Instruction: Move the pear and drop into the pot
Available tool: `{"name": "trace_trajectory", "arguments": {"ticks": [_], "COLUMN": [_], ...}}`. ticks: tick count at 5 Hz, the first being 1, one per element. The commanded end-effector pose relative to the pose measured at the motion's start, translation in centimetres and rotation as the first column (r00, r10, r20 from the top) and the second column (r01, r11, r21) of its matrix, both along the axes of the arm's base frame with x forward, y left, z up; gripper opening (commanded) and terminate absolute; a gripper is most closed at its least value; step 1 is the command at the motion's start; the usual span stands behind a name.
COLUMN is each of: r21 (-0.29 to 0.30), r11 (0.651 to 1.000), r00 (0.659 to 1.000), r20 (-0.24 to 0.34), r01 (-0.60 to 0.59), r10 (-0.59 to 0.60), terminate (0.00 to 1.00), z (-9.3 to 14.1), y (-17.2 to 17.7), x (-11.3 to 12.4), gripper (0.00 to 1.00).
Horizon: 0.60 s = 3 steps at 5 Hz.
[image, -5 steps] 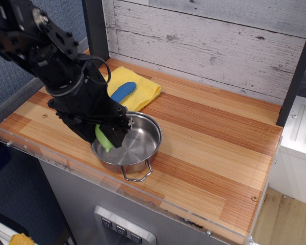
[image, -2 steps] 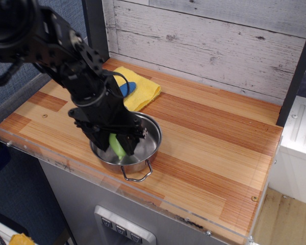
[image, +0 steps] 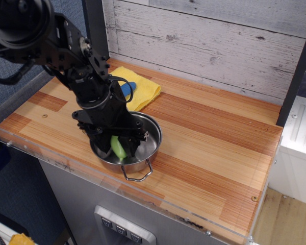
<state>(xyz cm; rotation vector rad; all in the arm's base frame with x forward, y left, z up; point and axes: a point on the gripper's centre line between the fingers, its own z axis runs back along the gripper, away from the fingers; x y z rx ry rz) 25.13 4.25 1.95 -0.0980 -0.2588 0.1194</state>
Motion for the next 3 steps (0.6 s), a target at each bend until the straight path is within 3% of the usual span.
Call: {"name": "trace_trajectory", "arguments": {"ticks": [1,3], "r21": [0.003,-0.021], "r11": [0.999,0.999], "r00": [0.999,0.999], "r20": [-0.015,-0.011], "r01": [-0.040,-0.032], "r10": [0.040,0.032], "terminate": [0.00,0.00], "z": [0.97,1.78], "y": [-0.28,-0.05], "x": [0.35,0.41], "gripper": [1.00,1.00]}}
